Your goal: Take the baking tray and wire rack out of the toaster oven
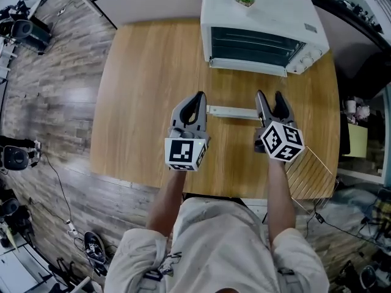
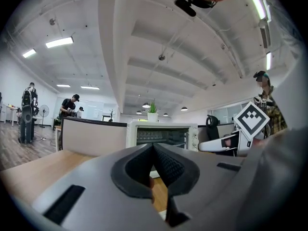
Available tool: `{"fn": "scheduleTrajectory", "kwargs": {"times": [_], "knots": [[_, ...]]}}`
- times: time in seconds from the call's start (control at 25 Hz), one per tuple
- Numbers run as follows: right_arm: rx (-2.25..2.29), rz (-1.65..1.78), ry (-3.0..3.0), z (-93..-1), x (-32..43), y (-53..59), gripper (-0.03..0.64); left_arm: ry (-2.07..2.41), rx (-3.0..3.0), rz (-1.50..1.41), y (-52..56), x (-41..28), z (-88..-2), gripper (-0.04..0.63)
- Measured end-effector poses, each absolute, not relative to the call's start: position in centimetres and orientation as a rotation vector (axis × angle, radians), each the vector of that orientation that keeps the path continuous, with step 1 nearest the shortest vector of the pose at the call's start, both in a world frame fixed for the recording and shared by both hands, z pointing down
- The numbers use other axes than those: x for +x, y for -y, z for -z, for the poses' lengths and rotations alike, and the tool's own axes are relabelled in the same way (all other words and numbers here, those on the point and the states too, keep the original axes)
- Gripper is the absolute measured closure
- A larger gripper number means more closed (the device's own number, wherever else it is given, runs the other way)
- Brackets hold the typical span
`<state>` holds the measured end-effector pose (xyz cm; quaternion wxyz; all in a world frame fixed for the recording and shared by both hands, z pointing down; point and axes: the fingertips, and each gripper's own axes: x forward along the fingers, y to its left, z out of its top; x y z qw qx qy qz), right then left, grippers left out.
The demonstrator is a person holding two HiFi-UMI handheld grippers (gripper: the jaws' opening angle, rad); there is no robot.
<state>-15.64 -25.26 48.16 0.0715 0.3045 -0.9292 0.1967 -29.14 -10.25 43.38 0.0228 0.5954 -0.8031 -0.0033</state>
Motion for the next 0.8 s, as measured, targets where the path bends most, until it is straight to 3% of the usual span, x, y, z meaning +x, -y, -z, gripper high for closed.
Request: {"fn": "scheduleTrajectory", "kwargs": {"times": [0.52,0.8], "knots": [[0.940,-0.623,2.759,-49.4,-20.7,30.0,0.316,2.473,1.798,-0.013,13.9,-34.6,-45.9,0.581],[0.895,-0.998,2.790,-49.4,-23.9,32.4,0.316,2.440,1.795,-0.039,15.6,-36.2,-47.1,0.581]]}}
